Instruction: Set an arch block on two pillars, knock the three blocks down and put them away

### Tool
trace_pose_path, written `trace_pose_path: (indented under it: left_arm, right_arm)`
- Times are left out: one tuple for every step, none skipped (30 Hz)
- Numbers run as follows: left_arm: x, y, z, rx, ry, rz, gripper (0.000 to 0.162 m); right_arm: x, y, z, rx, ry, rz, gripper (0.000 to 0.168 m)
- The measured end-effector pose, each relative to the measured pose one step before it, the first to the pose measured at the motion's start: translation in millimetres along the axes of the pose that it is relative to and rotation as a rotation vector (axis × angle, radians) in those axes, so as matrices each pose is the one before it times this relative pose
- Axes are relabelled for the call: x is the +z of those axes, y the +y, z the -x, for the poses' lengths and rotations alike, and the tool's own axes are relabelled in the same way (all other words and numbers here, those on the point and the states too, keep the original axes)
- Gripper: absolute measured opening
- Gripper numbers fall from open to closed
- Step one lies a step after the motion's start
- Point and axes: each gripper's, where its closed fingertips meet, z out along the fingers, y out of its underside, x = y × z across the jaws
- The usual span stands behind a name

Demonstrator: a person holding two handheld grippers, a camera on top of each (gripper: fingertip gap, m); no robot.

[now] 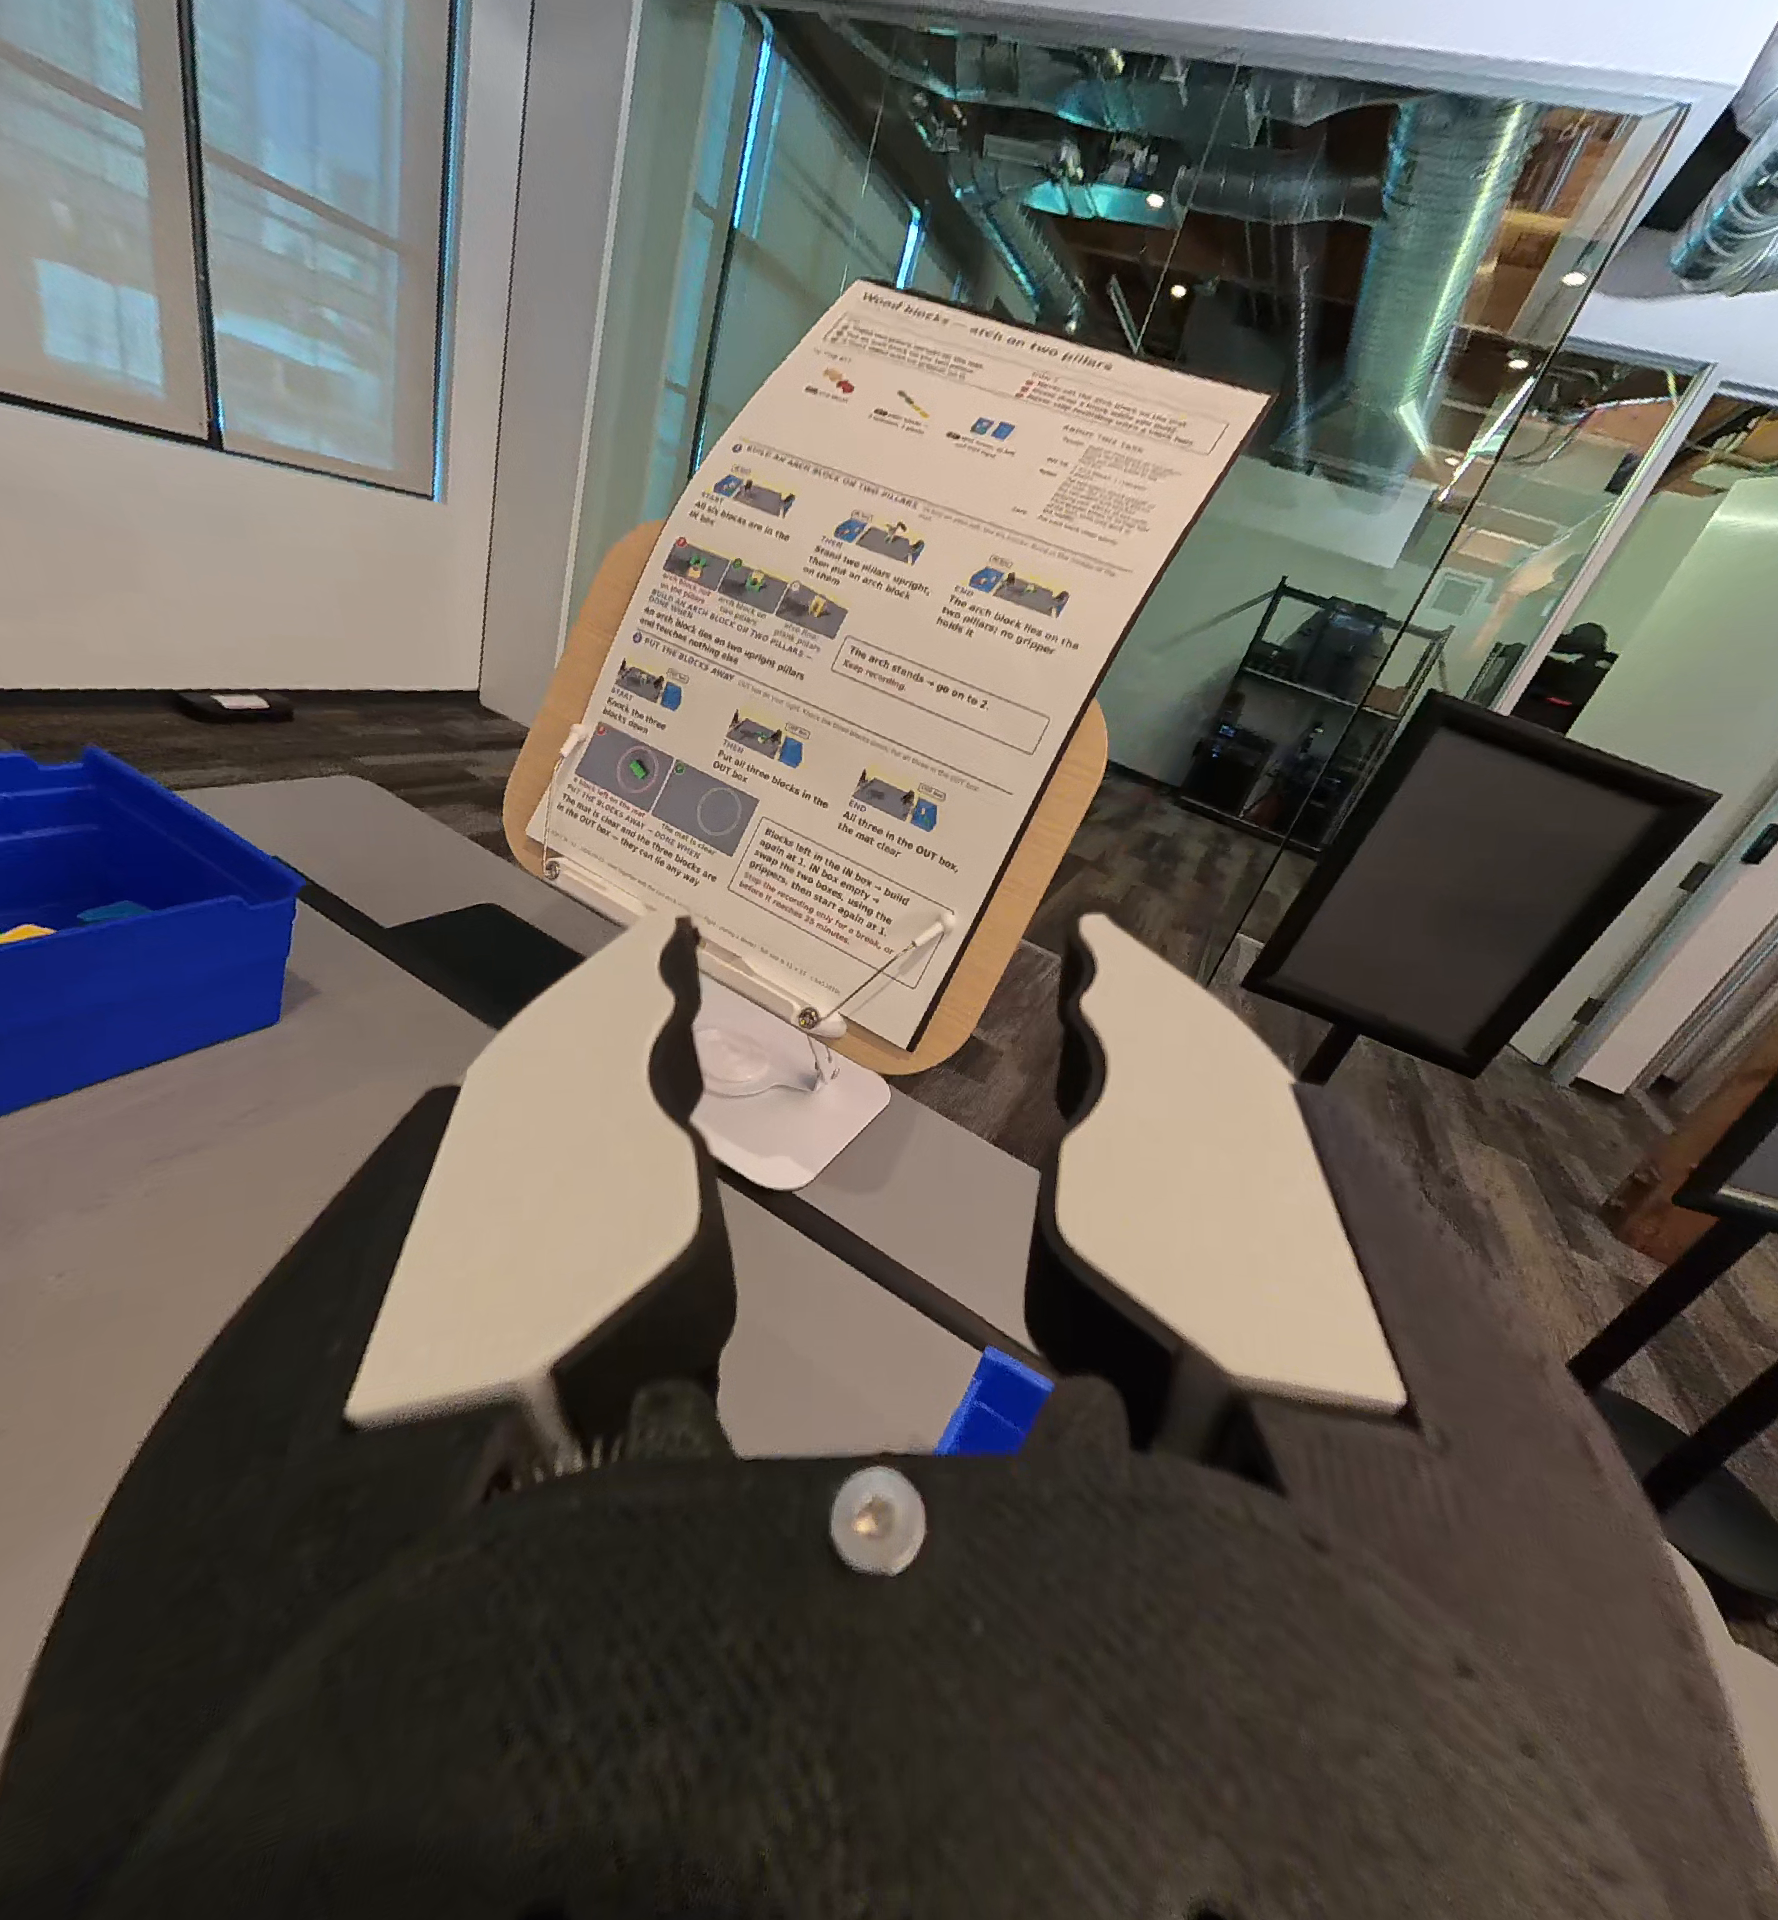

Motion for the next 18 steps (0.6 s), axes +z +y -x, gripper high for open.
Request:
trace_pose_path:
  left_arm:
    - [-1.87,1.96,2.36,0.0076,-0.0089,0.0130,0.004]
    - [-1.57,2.79,2.72,0.0071,-0.0103,0.0166,0.005]
    - [-1.56,3.69,3.23,0.0065,-0.0110,0.0199,0.005]
    - [-1.50,4.13,3.45,0.0049,-0.0115,0.0226,0.005]
    - [-1.42,5.07,3.27,0.0031,-0.0084,0.0276,0.006]
    - [-1.30,6.39,3.07,0.0001,-0.0057,0.0351,0.005]
    - [-1.28,7.50,4.04,-0.0095,-0.0099,0.0422,0.004]
    - [-1.28,8.08,5.93,-0.0176,-0.0188,0.0465,0.003]
    - [-1.18,7.86,7.35,-0.0143,-0.0261,0.0421,0.003]
    - [-1.07,8.25,6.95,-0.0046,-0.0230,0.0369,0.003]
    - [-0.45,9.86,5.50,0.0003,-0.0120,0.0430,0.005]
    - [-0.14,10.92,4.47,0.0048,-0.0047,0.0500,0.006]
    - [0.56,11.17,4.18,0.0056,-0.0044,0.0478,0.007]
    - [1.20,11.23,3.38,0.0066,0.0000,0.0486,0.009]
    - [2.01,8.88,2.86,0.0070,0.0034,0.0347,0.010]
    - [2.90,6.87,0.84,0.0026,0.0160,0.0210,0.010]
    - [3.64,5.86,-0.28,-0.0041,0.0216,0.0198,0.010]
    - [4.50,5.03,0.04,-0.0011,0.0163,0.0201,0.009]
  right_arm:
    - [-0.58,0.63,-0.08,0.0000,-0.0024,0.0088,0.068]
    - [-0.55,0.09,0.14,0.0027,-0.0037,0.0037,0.068]
    - [-0.57,0.00,0.33,0.0066,-0.0050,0.0040,0.068]
    - [-0.55,-0.15,0.82,0.0066,-0.0078,0.0032,0.068]
    - [-0.53,-0.42,1.06,0.0043,-0.0093,0.0009,0.068]
    - [-0.58,-0.35,0.84,0.0024,-0.0074,0.0010,0.068]
    - [-0.37,0.09,0.50,0.0003,-0.0048,0.0036,0.068]
    - [-0.24,0.78,0.28,-0.0018,-0.0034,0.0066,0.068]
    - [0.01,1.21,-0.38,-0.0027,-0.0011,0.0082,0.068]
    - [0.15,1.38,-0.49,-0.0019,-0.0008,0.0077,0.068]
    - [0.32,1.70,0.10,0.0004,-0.0055,0.0081,0.068]
    - [0.60,1.80,0.39,0.0027,-0.0086,0.0082,0.068]
    - [0.78,1.98,0.30,0.0030,-0.0081,0.0079,0.068]
    - [0.95,2.07,0.17,0.0019,-0.0067,0.0082,0.068]
    - [0.92,1.87,-0.13,0.0006,-0.0039,0.0071,0.068]
    - [0.85,1.47,-0.55,-0.0006,-0.0014,0.0050,0.068]
    - [0.81,1.53,-0.33,-0.0017,-0.0020,0.0059,0.068]
    - [0.69,1.58,-0.35,-0.0027,-0.0021,0.0065,0.068]
